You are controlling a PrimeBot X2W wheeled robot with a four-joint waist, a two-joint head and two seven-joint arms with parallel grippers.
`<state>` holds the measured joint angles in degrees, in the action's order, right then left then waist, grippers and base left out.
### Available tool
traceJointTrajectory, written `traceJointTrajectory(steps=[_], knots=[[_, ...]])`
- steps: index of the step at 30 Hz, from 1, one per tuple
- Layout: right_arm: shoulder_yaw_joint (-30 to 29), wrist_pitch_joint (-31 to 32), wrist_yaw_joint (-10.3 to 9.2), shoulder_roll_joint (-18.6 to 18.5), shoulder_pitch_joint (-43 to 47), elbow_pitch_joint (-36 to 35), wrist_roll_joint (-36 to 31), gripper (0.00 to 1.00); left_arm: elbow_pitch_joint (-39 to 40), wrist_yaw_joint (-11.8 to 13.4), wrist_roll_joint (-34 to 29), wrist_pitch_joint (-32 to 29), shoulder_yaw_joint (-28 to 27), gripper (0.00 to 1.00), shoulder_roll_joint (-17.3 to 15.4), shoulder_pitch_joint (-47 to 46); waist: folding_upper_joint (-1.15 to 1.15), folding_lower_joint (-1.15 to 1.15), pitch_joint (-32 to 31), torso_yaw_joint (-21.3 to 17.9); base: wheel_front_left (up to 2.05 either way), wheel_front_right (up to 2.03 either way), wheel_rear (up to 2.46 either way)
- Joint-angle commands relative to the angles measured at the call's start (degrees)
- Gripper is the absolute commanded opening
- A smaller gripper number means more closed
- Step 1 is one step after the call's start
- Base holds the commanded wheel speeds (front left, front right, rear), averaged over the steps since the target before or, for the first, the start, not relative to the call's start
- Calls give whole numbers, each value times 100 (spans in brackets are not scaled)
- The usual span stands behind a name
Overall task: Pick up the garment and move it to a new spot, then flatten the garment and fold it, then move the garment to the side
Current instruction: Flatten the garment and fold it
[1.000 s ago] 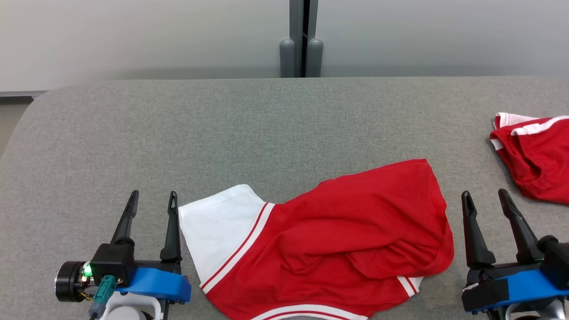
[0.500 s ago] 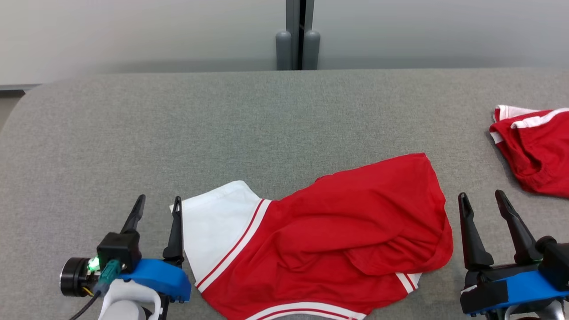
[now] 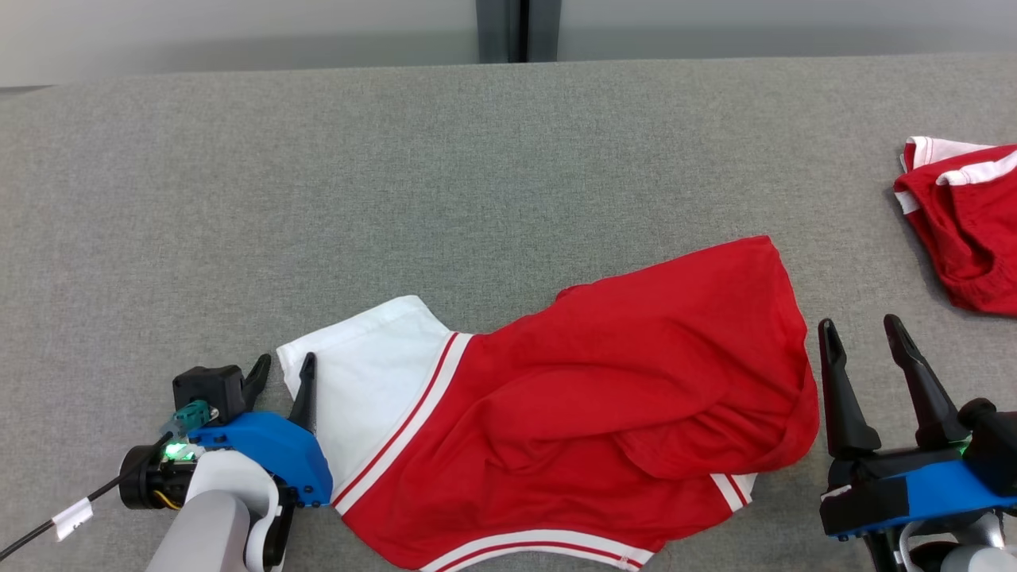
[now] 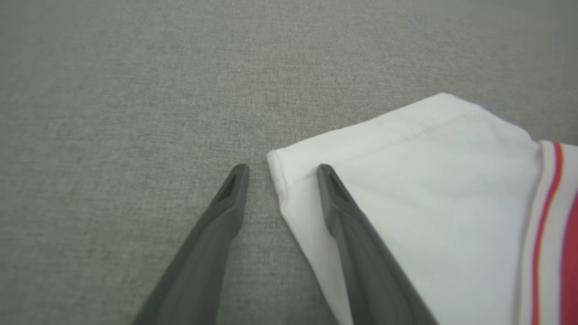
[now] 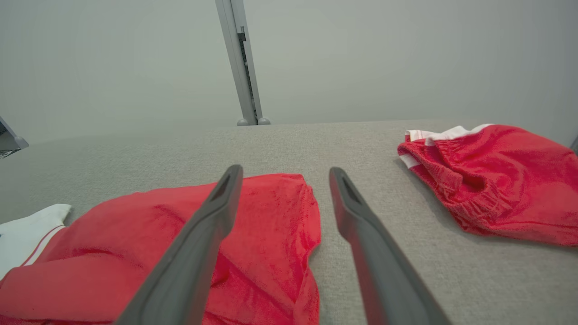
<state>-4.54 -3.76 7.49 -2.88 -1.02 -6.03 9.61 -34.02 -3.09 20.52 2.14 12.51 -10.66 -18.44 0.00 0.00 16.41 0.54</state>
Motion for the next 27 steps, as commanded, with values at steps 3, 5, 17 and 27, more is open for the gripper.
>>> traceJointTrajectory(steps=[3,5,17,27], knots=[[-91,-68,1,-41,-157,147,64,100,-211,-61,40,14,41,0,16,-121,0,0,34,-9,0,0,0],[-114,-92,1,-89,-304,291,204,100,-314,-76,50,62,44,0,9,-181,0,0,73,-27,0,0,0],[184,-117,2,-824,-1773,2124,750,100,-491,-108,-51,497,260,0,240,-681,0,0,618,258,0,0,0],[910,148,1,-1289,-2875,4013,978,67,-681,-103,-112,831,409,0,303,-915,0,0,763,384,0,0,0]])
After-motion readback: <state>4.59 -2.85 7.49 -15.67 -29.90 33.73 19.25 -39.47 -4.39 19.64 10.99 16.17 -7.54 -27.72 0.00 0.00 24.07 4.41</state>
